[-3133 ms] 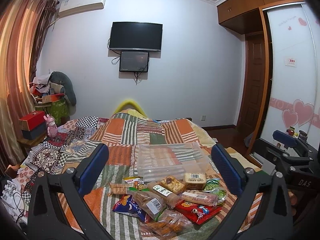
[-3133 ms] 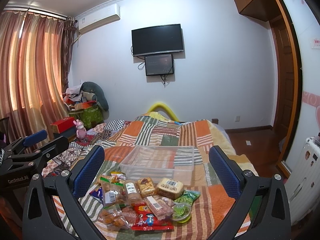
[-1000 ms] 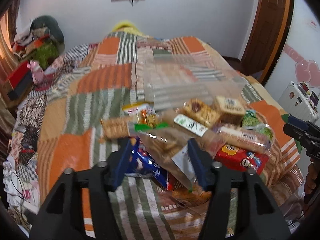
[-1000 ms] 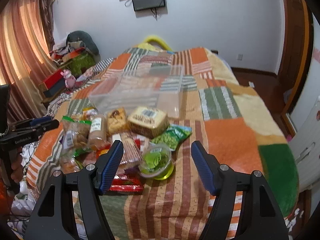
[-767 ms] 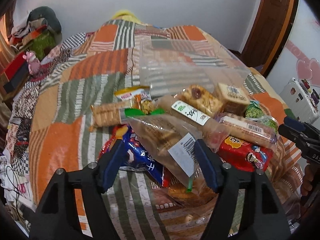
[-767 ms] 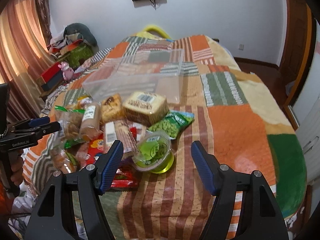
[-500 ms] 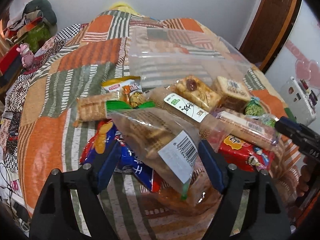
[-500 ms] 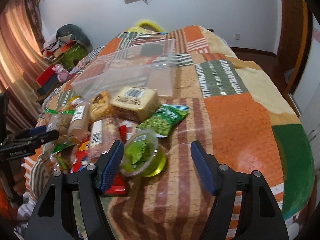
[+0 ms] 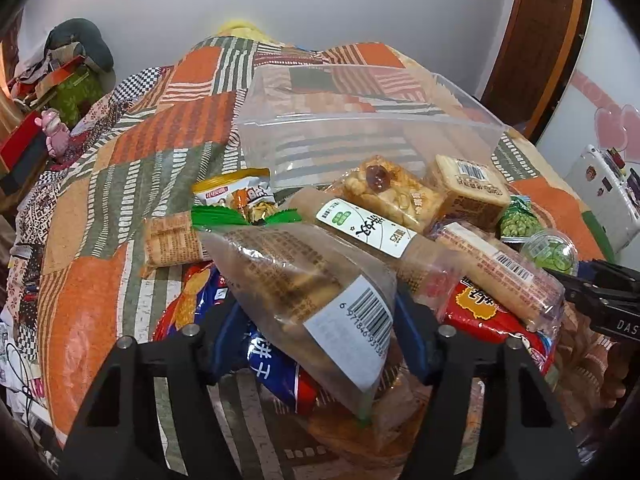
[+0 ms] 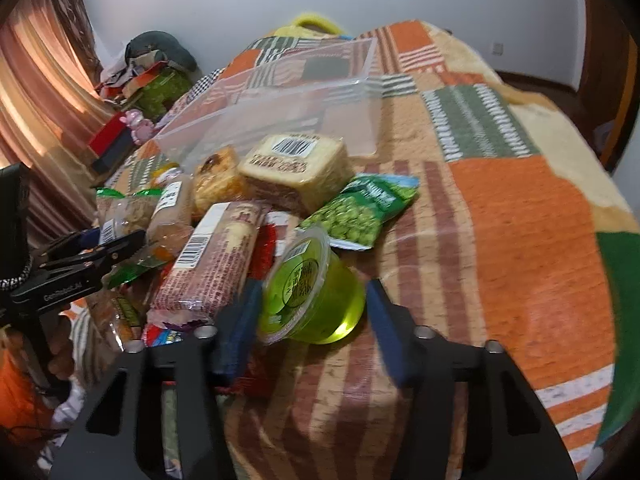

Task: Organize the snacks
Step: 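Grasp the clear cookie bag with the left tool while the right tool grasps the green jelly cup, then lower the cookie bag and jelly cup into the clear box and release both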

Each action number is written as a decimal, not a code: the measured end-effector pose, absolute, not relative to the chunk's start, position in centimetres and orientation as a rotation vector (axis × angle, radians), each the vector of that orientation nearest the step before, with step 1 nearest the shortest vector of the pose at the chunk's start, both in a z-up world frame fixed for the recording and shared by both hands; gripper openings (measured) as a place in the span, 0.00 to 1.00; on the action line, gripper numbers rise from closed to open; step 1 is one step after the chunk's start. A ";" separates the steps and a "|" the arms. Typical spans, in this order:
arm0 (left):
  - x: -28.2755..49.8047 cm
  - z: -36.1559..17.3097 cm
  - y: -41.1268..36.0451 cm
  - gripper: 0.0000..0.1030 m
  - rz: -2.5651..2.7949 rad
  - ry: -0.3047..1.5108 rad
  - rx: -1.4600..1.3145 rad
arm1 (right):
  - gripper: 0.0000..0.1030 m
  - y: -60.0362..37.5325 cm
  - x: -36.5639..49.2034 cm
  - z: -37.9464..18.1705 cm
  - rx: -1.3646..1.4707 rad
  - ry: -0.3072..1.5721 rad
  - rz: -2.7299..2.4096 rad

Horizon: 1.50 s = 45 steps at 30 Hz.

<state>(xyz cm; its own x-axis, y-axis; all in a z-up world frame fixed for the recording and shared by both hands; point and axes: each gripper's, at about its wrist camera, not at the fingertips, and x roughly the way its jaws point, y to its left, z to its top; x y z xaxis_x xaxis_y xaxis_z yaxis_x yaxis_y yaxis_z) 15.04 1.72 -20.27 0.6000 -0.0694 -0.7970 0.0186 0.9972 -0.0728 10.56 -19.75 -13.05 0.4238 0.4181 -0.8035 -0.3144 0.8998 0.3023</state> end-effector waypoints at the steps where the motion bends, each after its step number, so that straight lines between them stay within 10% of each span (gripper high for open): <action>1: 15.0 -20.2 1.7 0.60 -0.050 0.924 -0.054 | 0.43 -19.7 10.5 -13.0 0.106 1.032 0.458; 45: 26.9 -12.9 2.8 0.52 -0.049 0.718 0.010 | 0.36 -16.0 21.3 -6.8 0.047 0.720 0.372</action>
<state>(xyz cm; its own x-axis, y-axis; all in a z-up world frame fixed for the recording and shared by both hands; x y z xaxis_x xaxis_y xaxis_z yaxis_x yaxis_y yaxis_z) 26.90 2.76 -12.88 0.7519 -0.0412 -0.6580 0.0483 0.9988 -0.0073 21.31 -15.99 -6.76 0.6895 0.3483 -0.6351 -0.3161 0.9336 0.1689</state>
